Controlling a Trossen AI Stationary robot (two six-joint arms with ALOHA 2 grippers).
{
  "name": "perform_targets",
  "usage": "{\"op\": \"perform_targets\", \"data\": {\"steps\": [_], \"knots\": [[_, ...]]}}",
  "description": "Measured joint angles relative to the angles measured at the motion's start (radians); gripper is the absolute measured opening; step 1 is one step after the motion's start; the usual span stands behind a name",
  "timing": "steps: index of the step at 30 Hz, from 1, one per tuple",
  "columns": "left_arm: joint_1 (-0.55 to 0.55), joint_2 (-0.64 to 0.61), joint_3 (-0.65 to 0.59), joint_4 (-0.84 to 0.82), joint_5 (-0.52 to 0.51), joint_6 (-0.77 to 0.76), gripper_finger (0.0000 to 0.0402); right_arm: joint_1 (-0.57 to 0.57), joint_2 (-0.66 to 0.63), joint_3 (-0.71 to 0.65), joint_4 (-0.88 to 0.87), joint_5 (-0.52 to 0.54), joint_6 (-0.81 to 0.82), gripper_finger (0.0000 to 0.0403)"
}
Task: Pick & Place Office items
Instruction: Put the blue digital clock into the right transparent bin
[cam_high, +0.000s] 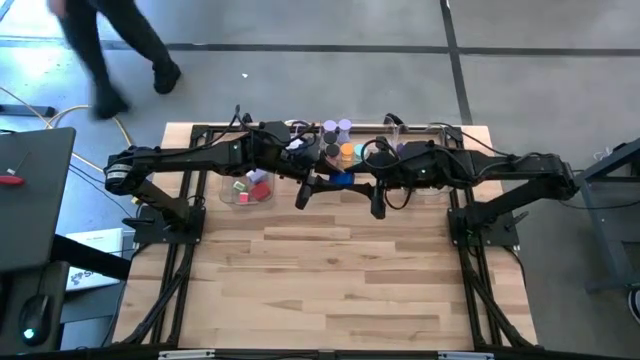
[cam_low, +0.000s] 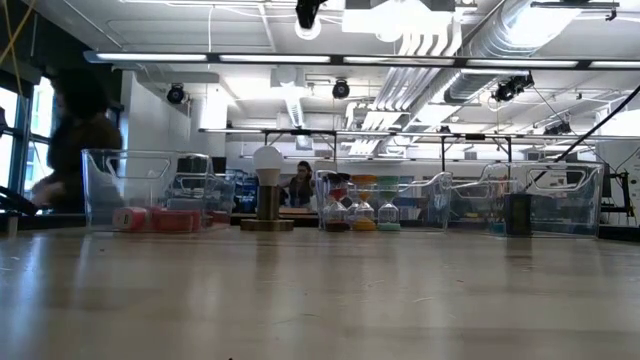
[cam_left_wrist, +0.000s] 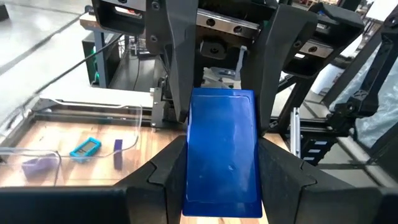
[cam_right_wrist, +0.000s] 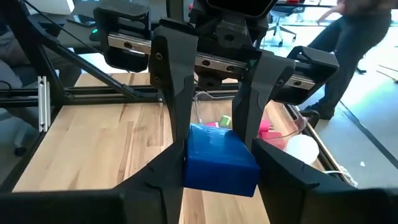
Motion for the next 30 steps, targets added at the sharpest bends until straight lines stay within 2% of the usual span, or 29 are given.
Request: {"op": "perform_targets", "data": {"steps": [4,8,11,17,22,27,30], "knots": [[0.0,0.0,0.0,-0.005,0.0,-0.037,0.0156,0.0,0.007,0.001,-0.001,-0.003,0.007,0.0149],[0.0,0.0,0.0,-0.012,-0.008,-0.051,0.0232,0.0,0.01,0.001,-0.005,-0.01,0.016,0.0149],[0.0,0.0,0.0,-0.017,-0.01,-0.056,0.0275,0.0,0.01,0.001,-0.009,-0.01,0.032,0.0149],[-0.001,-0.011,0.001,-0.021,0.004,-0.057,0.0297,-0.001,0.012,-0.002,-0.125,0.04,0.093,0.0149],[0.004,-0.03,0.001,-0.049,0.0,-0.048,0.0299,-0.001,0.012,-0.001,-0.332,0.189,0.153,0.0149],[0.007,-0.05,0.002,-0.12,-0.009,-0.056,0.03,-0.018,0.004,-0.001,-0.654,0.456,0.28,0.0149],[0.012,-0.052,0.002,-0.16,-0.009,-0.073,0.03,-0.063,-0.006,-0.001,-0.84,0.488,0.432,0.0149]]}}
